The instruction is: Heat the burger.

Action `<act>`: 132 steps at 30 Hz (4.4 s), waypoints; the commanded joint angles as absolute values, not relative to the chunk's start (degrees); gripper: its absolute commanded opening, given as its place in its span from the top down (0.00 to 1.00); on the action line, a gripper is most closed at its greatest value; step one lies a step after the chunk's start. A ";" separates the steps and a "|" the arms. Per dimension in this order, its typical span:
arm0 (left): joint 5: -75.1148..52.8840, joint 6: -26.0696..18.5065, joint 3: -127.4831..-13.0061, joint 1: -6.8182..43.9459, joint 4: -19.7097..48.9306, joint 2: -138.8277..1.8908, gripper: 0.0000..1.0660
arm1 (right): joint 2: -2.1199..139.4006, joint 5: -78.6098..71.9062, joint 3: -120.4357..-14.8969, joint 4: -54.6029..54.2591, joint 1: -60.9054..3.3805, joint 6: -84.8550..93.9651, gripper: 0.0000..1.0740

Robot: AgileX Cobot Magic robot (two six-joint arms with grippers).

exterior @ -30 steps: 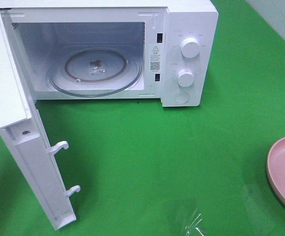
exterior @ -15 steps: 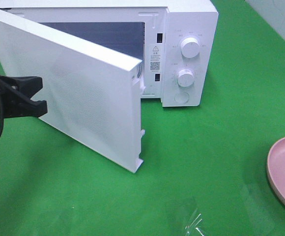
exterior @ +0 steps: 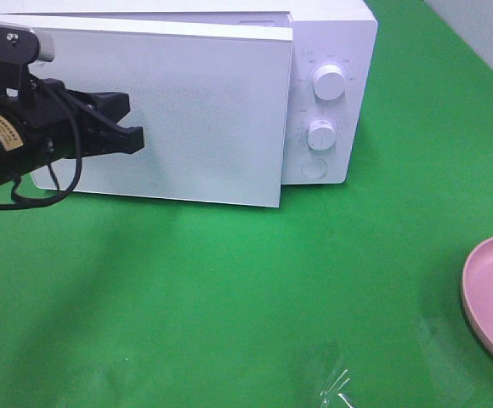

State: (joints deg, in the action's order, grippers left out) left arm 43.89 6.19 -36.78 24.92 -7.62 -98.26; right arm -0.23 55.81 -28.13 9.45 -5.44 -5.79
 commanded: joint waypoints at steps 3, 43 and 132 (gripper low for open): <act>43.89 6.65 -43.37 26.47 -6.19 -101.87 1.00 | -1.78 55.06 -28.07 9.34 -5.27 -5.04 0.29; 10.94 9.00 -54.66 30.42 -4.30 -103.08 0.79 | -1.78 55.06 -28.07 9.34 -5.27 -5.04 0.30; -61.25 -2.69 -29.68 -6.36 6.93 -8.02 0.08 | -1.78 55.06 -28.07 9.34 -5.27 -5.04 0.30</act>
